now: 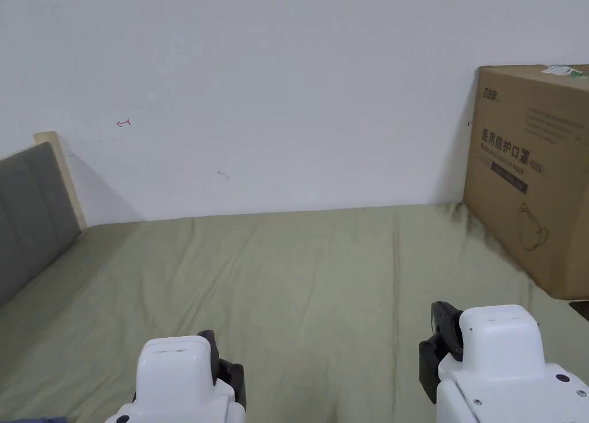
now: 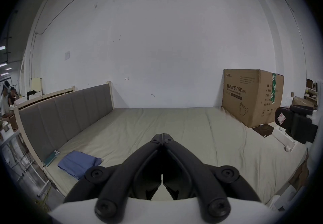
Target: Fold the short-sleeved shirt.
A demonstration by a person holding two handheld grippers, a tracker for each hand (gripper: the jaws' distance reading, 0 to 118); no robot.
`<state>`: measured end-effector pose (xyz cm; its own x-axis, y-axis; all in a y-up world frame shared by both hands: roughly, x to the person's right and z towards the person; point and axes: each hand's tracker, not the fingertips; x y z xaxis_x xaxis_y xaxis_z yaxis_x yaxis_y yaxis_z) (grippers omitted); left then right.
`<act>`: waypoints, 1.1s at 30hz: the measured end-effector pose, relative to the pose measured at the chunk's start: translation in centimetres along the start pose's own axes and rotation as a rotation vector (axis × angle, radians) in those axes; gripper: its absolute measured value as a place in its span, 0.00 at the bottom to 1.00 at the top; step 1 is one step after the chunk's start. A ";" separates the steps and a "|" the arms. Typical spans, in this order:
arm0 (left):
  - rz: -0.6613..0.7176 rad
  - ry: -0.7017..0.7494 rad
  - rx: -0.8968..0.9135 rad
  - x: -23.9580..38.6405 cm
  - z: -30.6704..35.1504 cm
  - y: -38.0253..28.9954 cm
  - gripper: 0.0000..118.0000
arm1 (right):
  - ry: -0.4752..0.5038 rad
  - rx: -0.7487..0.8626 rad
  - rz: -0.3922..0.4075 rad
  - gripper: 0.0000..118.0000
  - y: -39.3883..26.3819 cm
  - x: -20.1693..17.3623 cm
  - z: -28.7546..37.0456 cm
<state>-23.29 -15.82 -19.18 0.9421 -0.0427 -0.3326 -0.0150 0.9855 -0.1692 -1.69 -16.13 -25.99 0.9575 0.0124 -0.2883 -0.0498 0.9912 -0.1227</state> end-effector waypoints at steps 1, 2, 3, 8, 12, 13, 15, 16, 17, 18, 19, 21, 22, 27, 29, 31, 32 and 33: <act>-0.005 0.019 0.003 0.1 0.0 0.0 0.00 | 0.001 0.002 -0.003 0.00 0.8 -0.4 0.4; -0.013 0.019 0.007 0.1 0.0 0.0 0.00 | -0.003 0.004 -0.004 0.00 0.9 -0.6 0.5; -0.013 0.016 0.011 0.0 0.0 0.0 0.00 | -0.004 0.008 0.000 0.00 0.8 -0.6 0.5; -0.024 0.022 0.015 0.0 0.0 0.1 0.00 | -0.013 0.014 0.013 0.00 1.0 -1.0 0.5; -0.009 0.014 0.014 -0.2 -0.1 0.1 0.00 | -0.012 0.003 0.011 0.00 0.5 -0.9 -0.1; -0.008 0.020 0.013 -0.2 -0.2 0.1 0.03 | -0.014 0.007 0.009 0.03 0.1 -0.8 -0.2; -0.010 0.026 0.017 -0.2 -0.2 0.1 0.25 | -0.018 0.014 -0.002 0.21 -0.1 -0.7 -0.4; -0.012 0.030 0.017 -0.3 -0.2 0.1 0.44 | -0.014 0.015 -0.008 0.38 -0.1 -0.5 -0.6; -0.013 0.022 0.010 -0.3 -0.3 0.1 0.61 | -0.013 0.012 -0.014 0.53 -0.1 -0.6 -0.5; -0.009 0.016 0.000 -0.3 -0.4 0.2 0.71 | -0.012 0.008 -0.020 0.60 -0.1 -0.6 -0.5; -0.004 0.005 -0.007 -0.4 -0.5 0.1 0.76 | -0.011 0.008 -0.025 0.65 -0.2 -0.5 -0.6; 0.007 -0.005 -0.005 -0.4 -0.4 0.0 0.87 | -0.024 0.017 -0.027 0.74 -0.2 -0.6 -0.4; 0.008 -0.006 0.002 -0.4 -0.3 0.0 0.95 | -0.025 0.025 -0.023 0.84 -0.3 -0.7 -0.3; 0.007 0.005 0.014 -0.4 -0.4 0.2 0.97 | -0.039 0.040 0.004 0.98 -0.4 -1.0 -0.3; 0.020 -0.002 0.006 -0.5 -0.4 0.4 0.97 | -0.044 0.050 0.006 1.00 -0.5 -1.2 -0.2; 0.006 0.022 -0.002 -0.3 -0.4 0.5 0.97 | -0.054 0.057 0.010 1.00 -0.6 -1.2 -0.1; -0.012 0.035 -0.011 -0.2 -0.5 0.6 0.97 | -0.058 0.056 0.009 1.00 -0.5 -1.2 -0.2; -0.023 0.032 -0.018 -0.2 -0.5 0.6 0.97 | -0.057 0.053 0.005 1.00 -0.5 -1.2 -0.2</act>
<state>-23.65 -15.34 -19.63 0.9312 -0.0706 -0.3575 0.0001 0.9811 -0.1934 -2.87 -16.63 -25.80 0.9719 0.0231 -0.2343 -0.0407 0.9967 -0.0706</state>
